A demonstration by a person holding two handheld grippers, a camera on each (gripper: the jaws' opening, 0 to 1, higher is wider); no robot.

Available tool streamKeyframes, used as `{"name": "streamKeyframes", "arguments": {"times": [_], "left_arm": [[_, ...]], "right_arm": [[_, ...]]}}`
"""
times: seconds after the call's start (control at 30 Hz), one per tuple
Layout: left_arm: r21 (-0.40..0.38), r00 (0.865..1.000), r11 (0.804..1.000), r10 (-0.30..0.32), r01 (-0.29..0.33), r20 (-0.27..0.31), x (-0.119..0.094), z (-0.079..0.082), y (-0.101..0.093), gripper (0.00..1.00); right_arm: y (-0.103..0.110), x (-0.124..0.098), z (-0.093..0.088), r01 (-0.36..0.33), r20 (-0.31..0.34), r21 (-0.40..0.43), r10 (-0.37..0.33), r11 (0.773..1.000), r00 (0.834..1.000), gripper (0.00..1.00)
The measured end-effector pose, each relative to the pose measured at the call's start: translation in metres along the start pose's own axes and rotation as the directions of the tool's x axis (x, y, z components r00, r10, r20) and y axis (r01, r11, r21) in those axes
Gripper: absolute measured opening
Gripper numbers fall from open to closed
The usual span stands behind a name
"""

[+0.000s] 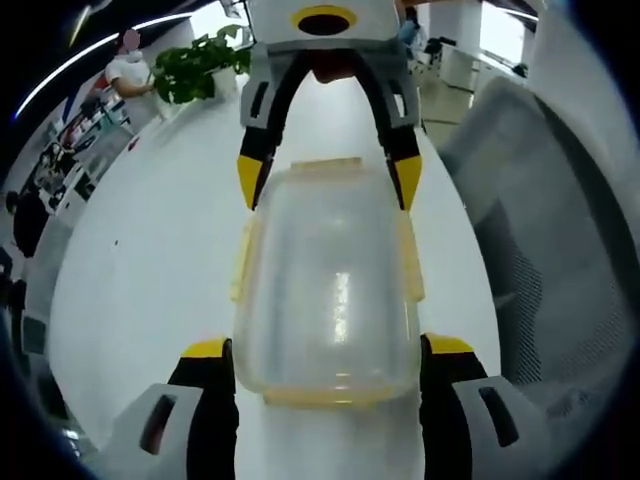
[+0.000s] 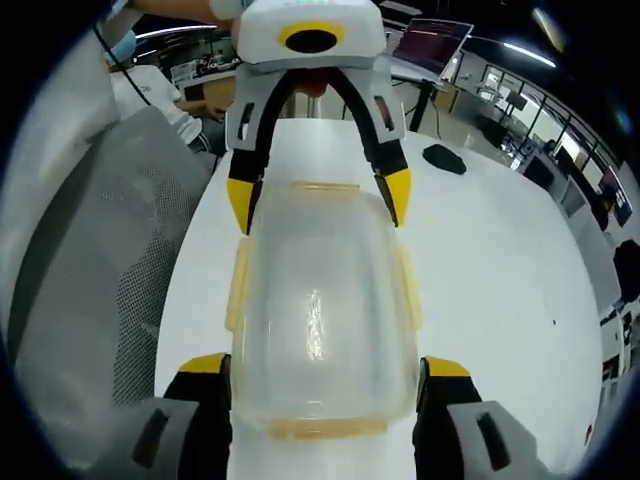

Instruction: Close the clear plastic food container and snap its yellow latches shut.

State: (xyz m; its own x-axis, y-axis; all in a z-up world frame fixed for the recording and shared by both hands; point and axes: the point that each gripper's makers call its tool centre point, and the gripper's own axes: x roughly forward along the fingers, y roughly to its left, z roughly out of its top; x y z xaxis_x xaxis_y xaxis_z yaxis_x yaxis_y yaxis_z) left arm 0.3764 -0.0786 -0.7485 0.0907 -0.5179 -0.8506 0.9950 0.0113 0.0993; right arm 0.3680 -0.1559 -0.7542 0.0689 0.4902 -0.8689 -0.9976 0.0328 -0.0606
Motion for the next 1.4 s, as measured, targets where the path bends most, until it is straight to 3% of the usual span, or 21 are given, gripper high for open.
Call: {"name": "streamKeyframes", "arguments": {"times": [0.4, 1.07, 1.4], "left_arm": [[0.011, 1.0, 1.0, -0.009, 0.009, -0.025, 0.003, -0.002, 0.027, 0.73], [0.002, 0.999, 1.0, 0.0, 0.0, -0.039, 0.012, -0.001, 0.086, 0.73], [0.004, 1.0, 1.0, -0.004, 0.004, -0.03, 0.013, 0.0, 0.097, 0.73]], "right_arm": [[-0.026, 0.001, 0.0, 0.002, -0.004, 0.007, -0.002, 1.0, 1.0, 0.74], [-0.088, 0.004, -0.005, -0.01, -0.018, -0.01, 0.01, 1.0, 1.0, 0.75], [-0.097, 0.004, -0.006, -0.01, -0.022, -0.003, 0.01, 1.0, 1.0, 0.76]]}}
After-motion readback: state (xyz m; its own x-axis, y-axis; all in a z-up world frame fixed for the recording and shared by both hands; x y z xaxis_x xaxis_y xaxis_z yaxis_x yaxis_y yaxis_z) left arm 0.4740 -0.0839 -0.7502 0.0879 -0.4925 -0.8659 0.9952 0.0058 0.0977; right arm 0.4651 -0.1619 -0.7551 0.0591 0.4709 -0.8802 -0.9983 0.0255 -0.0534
